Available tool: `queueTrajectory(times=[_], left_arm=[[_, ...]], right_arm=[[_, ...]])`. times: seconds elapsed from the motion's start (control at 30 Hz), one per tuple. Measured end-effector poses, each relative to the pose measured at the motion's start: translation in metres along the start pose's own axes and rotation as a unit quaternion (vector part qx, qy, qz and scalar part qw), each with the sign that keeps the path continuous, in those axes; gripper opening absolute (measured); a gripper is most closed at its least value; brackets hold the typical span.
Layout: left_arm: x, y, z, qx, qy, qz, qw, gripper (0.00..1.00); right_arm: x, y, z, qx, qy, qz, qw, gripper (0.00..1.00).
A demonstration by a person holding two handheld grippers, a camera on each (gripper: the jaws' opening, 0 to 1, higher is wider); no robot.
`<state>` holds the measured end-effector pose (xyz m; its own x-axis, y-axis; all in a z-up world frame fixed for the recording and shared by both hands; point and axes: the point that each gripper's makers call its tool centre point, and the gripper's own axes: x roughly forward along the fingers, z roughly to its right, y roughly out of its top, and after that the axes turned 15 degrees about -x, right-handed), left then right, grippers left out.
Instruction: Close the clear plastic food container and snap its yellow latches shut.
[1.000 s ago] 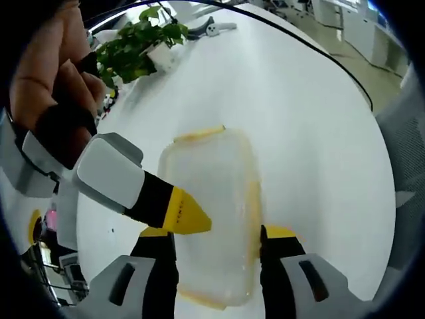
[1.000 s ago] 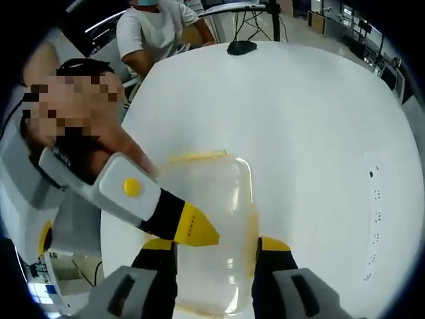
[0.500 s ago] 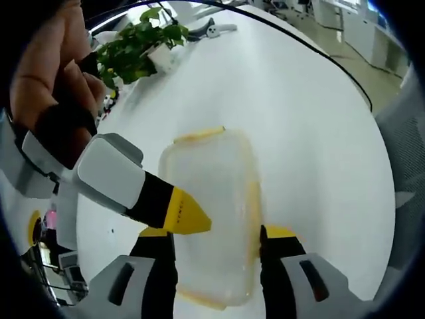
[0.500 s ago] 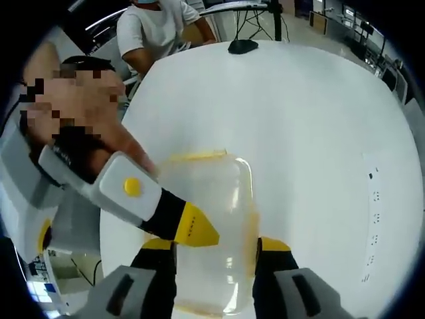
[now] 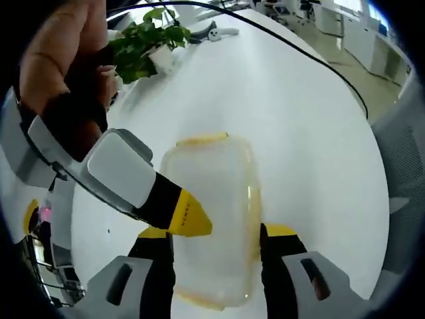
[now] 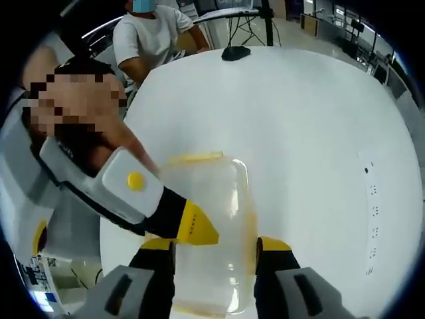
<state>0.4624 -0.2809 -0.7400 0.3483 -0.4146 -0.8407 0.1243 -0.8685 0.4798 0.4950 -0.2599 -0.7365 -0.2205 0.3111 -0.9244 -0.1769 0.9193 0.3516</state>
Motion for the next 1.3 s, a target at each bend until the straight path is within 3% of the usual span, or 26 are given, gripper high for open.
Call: queueTrajectory(times=[0.27, 0.57, 0.9, 1.3], left_arm=[[0.002, -0.001, 0.001, 0.038, 0.001, -0.011, 0.9992, 0.53], [-0.004, 0.001, 0.006, 0.027, -0.018, -0.014, 0.9994, 0.52], [-0.013, -0.003, 0.006, 0.008, -0.039, -0.027, 0.9988, 0.58], [-0.022, -0.014, -0.008, -0.004, -0.038, -0.038, 0.9986, 0.68]], right_arm=[[-0.001, 0.0, 0.0, -0.001, -0.011, -0.011, 0.9999, 0.46], [-0.008, 0.0, -0.001, -0.008, -0.028, -0.007, 0.9996, 0.48], [-0.017, -0.007, -0.008, -0.015, -0.044, -0.011, 0.9989, 0.49], [-0.024, -0.019, -0.021, -0.025, -0.066, -0.023, 0.9973, 0.56]])
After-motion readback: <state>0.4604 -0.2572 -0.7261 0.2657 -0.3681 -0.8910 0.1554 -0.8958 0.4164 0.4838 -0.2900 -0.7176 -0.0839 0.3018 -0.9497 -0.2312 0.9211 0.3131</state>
